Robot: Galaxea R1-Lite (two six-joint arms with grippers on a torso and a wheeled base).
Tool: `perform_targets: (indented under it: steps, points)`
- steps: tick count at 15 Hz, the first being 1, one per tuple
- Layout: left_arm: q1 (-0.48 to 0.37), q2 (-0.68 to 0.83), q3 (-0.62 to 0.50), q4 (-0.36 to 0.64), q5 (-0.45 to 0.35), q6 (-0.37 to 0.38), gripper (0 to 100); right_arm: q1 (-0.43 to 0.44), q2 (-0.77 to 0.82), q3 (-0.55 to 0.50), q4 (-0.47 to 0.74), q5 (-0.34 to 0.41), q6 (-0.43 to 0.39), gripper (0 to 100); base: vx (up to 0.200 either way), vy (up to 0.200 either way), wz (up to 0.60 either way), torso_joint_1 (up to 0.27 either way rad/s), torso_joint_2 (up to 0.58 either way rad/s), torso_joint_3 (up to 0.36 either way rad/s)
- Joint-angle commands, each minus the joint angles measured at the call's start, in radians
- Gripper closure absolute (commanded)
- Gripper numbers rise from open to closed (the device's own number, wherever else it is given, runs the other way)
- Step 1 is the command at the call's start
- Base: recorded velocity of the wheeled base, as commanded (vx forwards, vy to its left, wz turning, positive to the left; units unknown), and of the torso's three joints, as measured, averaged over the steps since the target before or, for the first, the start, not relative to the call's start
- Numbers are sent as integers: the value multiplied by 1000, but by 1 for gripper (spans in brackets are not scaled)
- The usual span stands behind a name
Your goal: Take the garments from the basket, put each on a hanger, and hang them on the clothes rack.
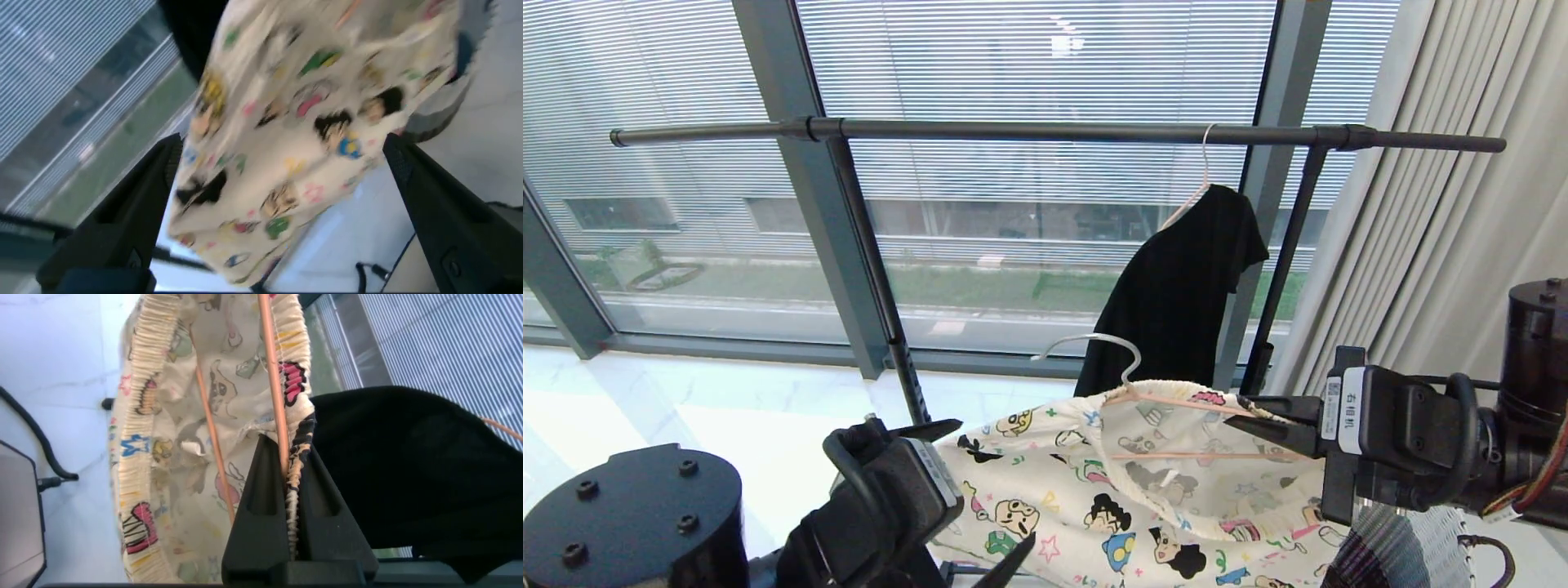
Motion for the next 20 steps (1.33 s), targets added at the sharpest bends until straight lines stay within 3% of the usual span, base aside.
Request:
perform_targets:
  steps: [1, 2, 4, 7, 10, 14, 15, 18, 20]
  points:
    - [159, -20, 66, -23, 3, -2, 0, -10, -27, 3, 0, 8, 3, 100, 0, 0, 0, 0, 0, 0]
    - [265, -20, 93, -49, 3, -2, 0, -12, -45, 6, 0, 17, 15, 100, 0, 0, 0, 0, 0, 0]
    - [331, -14, 119, -58, 1, -28, 0, -9, -74, 5, -4, 18, 52, 100, 0, 0, 0, 0, 0, 0]
    - [351, 24, 124, -60, 1, -117, 0, 5, -116, 0, -14, 27, 99, 100, 0, 0, 0, 0, 0, 0]
    - [360, 63, 110, -72, 1, -126, 0, 62, -156, 3, -14, 35, 113, 100, 0, 0, 0, 0, 0, 0]
    - [407, 169, 122, -267, 1, -178, 0, 76, -157, 5, -13, 34, 113, 100, 0, 0, 0, 0, 0, 0]
    - [420, 192, 145, -331, 1, -177, 100, 76, -156, 6, -13, 34, 113, 100, 0, 0, 0, 0, 0, 0]
    - [437, 192, 159, -345, 6, -177, 100, 76, -154, 8, -13, 31, 113, 100, 0, 0, 0, 0, 0, 0]
    - [507, 198, 161, -344, 25, -174, 100, 74, -154, 8, -13, 27, 113, 100, 0, 0, 0, 0, 0, 0]
